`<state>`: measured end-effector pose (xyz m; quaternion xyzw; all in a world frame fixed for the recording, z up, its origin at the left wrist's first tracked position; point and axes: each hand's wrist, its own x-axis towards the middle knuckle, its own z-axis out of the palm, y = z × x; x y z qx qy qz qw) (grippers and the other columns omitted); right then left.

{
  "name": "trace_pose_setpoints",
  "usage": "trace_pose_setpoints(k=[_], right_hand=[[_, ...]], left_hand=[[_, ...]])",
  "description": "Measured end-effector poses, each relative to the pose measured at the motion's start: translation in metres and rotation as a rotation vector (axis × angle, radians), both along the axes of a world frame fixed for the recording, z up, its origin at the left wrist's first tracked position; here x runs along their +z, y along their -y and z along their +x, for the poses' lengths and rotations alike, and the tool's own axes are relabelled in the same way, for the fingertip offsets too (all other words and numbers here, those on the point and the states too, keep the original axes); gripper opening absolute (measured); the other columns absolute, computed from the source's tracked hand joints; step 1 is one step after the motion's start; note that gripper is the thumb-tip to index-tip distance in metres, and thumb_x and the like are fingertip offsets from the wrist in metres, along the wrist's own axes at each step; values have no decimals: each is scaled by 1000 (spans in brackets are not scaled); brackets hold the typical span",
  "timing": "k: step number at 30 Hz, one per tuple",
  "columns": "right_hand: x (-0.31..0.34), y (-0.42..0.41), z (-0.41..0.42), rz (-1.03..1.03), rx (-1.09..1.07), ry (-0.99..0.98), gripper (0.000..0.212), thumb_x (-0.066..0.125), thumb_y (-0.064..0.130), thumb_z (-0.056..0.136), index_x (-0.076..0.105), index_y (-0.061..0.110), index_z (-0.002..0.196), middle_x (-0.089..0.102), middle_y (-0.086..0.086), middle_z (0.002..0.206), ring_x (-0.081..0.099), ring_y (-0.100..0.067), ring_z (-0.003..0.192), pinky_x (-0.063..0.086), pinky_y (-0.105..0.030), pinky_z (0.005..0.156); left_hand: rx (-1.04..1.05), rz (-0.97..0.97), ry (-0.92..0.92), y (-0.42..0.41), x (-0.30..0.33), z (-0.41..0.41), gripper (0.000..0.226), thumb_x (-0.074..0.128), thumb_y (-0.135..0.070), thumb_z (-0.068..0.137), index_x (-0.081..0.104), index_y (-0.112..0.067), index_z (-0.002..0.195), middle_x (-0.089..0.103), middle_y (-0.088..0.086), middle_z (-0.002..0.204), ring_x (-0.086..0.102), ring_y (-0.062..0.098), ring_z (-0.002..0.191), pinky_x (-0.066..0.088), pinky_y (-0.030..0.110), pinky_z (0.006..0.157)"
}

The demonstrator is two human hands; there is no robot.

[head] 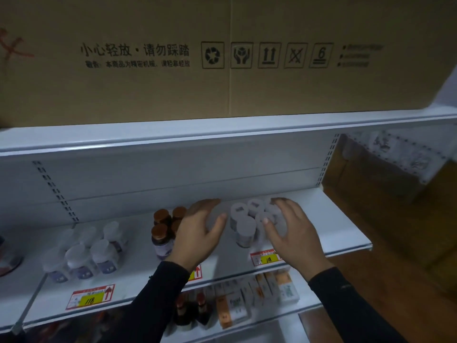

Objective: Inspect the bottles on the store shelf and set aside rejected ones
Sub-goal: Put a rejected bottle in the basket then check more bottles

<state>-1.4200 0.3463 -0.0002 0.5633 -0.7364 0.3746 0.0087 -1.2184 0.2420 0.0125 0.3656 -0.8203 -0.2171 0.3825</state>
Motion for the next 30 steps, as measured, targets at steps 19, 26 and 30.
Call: trace_pose_setpoints(k=[19, 26, 30], right_hand=[[-30, 3, -46, 175, 62, -75, 53, 52, 48, 94, 42, 25, 141, 43, 6, 144, 42, -11, 130, 40, -23, 104], [-40, 26, -69, 211, 229, -109, 53, 50, 49, 94, 42, 26, 141, 45, 3, 145, 42, -14, 132, 39, -24, 104], [-42, 33, -74, 208, 312, -95, 52, 51, 49, 94, 43, 25, 140, 45, 4, 144, 45, -14, 130, 38, -22, 102]], left_hand=[[3, 211, 356, 10, -57, -79, 67, 63, -45, 85, 41, -19, 144, 51, 11, 132, 49, 27, 121, 41, 30, 97], [163, 253, 436, 0, -72, -101, 59, 58, -39, 93, 40, -11, 142, 52, 13, 133, 51, 28, 117, 40, 31, 92], [212, 289, 371, -9, -67, -106, 56, 59, -33, 94, 41, -10, 142, 51, 12, 134, 52, 28, 118, 39, 28, 91]])
